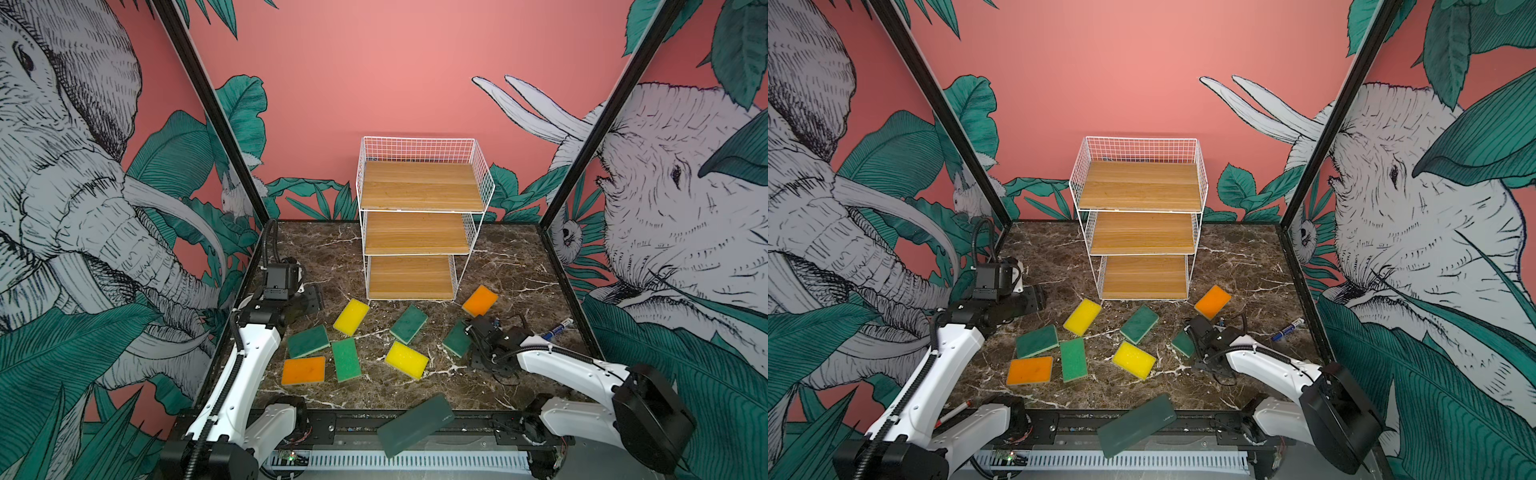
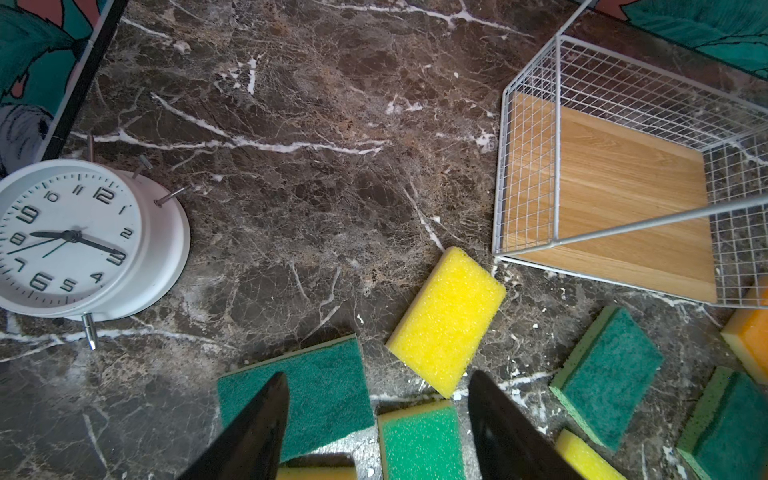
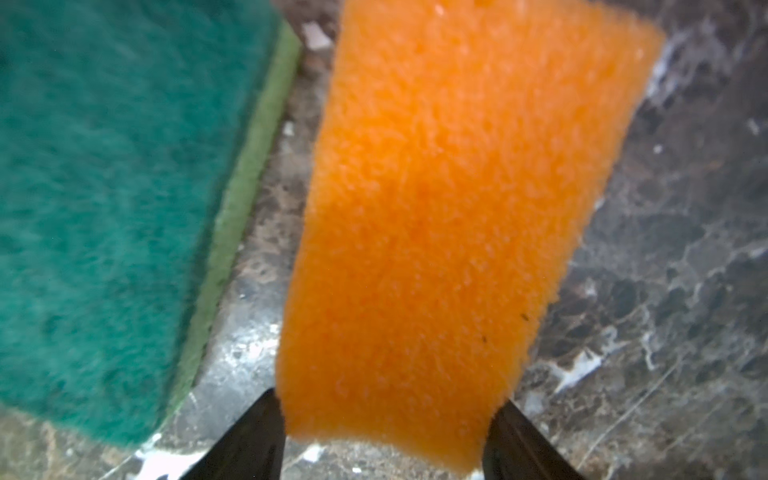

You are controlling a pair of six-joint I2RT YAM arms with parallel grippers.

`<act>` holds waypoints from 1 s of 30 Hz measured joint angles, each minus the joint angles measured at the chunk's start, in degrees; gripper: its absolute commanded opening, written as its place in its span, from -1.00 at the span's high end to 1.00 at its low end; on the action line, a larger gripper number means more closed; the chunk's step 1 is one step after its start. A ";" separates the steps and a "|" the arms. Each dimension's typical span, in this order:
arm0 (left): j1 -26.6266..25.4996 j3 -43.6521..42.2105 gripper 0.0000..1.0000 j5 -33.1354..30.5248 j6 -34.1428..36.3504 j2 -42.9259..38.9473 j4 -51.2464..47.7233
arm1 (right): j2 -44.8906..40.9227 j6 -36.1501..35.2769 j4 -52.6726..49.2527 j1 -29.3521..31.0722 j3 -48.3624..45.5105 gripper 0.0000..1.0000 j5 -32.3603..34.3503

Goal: Place and organize the cleaning sponges onto the shelf
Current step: 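Lift the orange sponge with the right gripper and draw it back, then carry the orange sponge with the right gripper toward the shelf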

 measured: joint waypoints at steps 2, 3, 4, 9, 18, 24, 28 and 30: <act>0.00 0.00 -0.40 -0.02 0.33 0.00 -0.15 | 0.52 0.26 -0.26 0.00 0.42 -0.64 0.20; 0.00 0.00 -0.40 -0.02 0.44 0.00 -0.28 | 0.57 0.42 -0.33 0.00 0.48 -0.65 0.28; 0.00 0.00 -0.40 -0.02 0.55 0.00 -0.42 | 0.55 0.66 -0.46 0.00 0.48 -0.66 0.46; 0.00 0.00 -0.40 0.02 1.03 0.02 -0.66 | -1.20 2.82 -2.38 -0.72 0.48 -0.70 2.84; 0.00 0.11 -0.40 1.16 1.70 1.40 -0.81 | -0.59 4.72 -0.07 -3.63 0.68 -0.71 3.69; 0.00 1.22 -0.41 1.29 3.37 2.47 -1.44 | 1.97 6.27 1.40 -4.02 1.40 -0.79 3.56; 0.00 1.60 -0.41 1.31 4.20 3.37 -1.42 | 1.44 7.04 2.93 -5.44 1.09 -0.75 2.89; 0.00 1.62 -0.41 1.42 4.37 4.04 -1.42 | 1.46 7.13 4.09 -6.73 0.44 -0.75 2.05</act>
